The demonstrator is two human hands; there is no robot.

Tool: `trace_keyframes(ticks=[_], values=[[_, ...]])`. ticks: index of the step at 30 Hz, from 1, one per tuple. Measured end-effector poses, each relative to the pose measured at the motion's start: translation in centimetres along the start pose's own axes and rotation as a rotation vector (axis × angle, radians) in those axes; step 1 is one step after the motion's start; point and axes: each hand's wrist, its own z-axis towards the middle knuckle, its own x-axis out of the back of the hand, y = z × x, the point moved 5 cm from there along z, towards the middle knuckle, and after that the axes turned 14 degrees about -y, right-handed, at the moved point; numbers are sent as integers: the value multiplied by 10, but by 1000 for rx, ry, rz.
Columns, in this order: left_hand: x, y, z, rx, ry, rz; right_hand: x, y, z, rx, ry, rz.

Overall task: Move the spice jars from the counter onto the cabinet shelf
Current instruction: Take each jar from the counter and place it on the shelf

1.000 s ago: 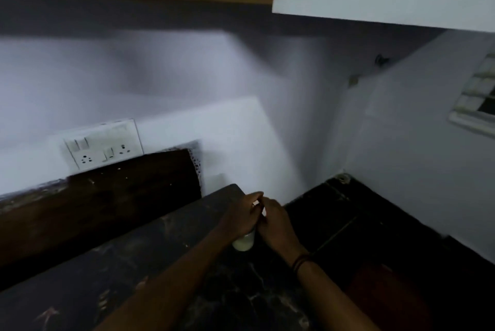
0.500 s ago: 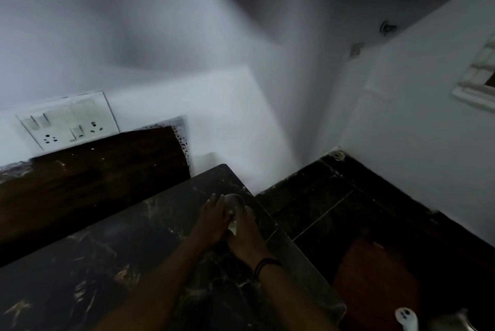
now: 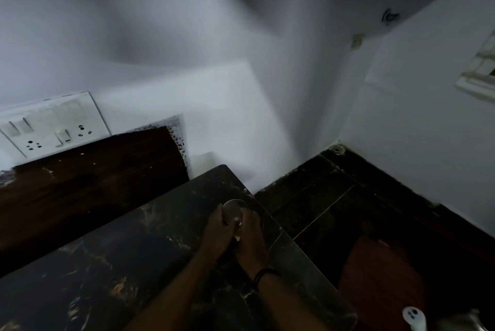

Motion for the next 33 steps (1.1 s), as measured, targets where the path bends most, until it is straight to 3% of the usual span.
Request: trace_keyframes(ticks=[8, 11, 17, 28, 33], values=[[14, 36, -19, -125, 144, -161, 39, -32, 10, 51, 166, 45], [34, 67, -34, -207, 257, -197, 70, -53, 13, 79, 135, 174], [74, 130, -54, -290, 306, -295, 124, -106, 7, 270, 89, 374], [117, 208, -92, -525, 122, -419, 185, -201, -6, 503, 66, 724], [151, 262, -122, -655, 127, -490, 227, -267, -3, 577, 60, 909]])
